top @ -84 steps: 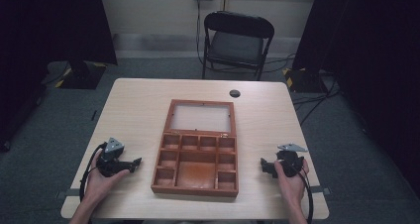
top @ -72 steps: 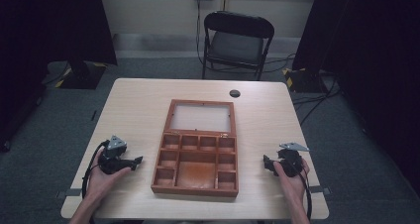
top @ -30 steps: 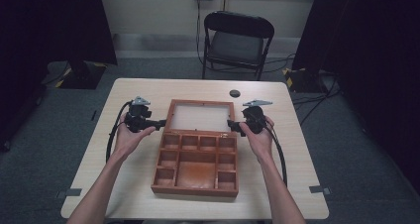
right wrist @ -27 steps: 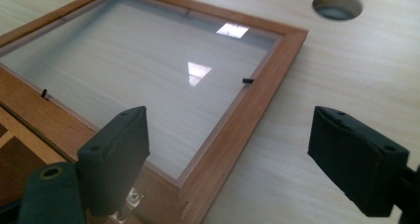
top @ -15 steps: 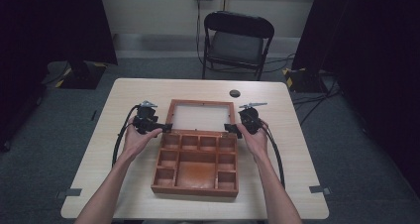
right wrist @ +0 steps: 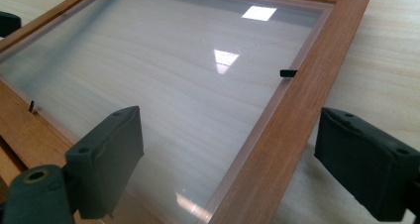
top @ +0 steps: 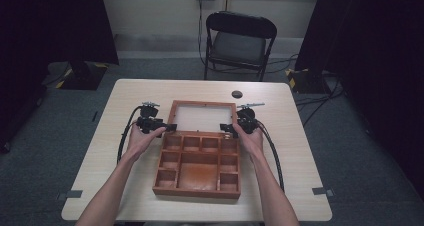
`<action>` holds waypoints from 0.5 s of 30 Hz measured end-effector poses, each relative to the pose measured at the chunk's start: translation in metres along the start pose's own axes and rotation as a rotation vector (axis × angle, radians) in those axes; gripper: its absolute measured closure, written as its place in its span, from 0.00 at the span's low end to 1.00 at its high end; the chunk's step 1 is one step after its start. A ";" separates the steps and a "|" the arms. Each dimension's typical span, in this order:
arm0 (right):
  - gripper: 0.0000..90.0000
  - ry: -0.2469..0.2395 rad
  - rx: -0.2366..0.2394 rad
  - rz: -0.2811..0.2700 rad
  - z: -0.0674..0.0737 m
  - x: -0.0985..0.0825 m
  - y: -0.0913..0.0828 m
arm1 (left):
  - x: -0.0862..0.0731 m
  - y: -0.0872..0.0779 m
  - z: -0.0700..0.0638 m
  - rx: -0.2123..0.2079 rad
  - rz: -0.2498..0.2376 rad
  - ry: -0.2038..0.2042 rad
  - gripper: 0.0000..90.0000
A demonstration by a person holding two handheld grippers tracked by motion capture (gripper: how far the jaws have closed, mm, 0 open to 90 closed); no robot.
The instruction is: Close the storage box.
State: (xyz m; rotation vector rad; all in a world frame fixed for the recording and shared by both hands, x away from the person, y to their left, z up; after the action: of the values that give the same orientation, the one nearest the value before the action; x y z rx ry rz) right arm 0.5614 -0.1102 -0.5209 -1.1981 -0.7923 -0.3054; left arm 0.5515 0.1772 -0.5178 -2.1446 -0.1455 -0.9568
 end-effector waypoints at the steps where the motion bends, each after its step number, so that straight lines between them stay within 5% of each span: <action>1: 0.11 0.003 0.004 -0.002 -0.001 0.000 0.001 | 0.000 0.000 0.000 0.000 0.000 0.000 0.23; 2: 0.11 0.021 0.014 0.006 -0.001 0.000 0.002 | 0.000 0.002 0.003 -0.025 -0.002 -0.021 0.23; 15: 0.10 0.096 0.083 0.022 -0.003 -0.001 0.010 | 0.001 0.005 -0.002 -0.038 0.003 -0.009 0.25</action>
State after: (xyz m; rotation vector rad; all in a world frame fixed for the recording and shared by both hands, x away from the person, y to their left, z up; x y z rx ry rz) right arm 0.5682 -0.1097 -0.5296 -1.1053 -0.7010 -0.3068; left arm 0.5537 0.1721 -0.5194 -2.1834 -0.1301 -0.9554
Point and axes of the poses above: each handheld gripper's, and its own axes: y roughly forward along the jaws, x roughly out of its top, z roughly to its left, the point moved 7 cm from there along y, roughly forward along the jaws, and after that the axes turned 10 degrees about -x, right-handed, at the moved point
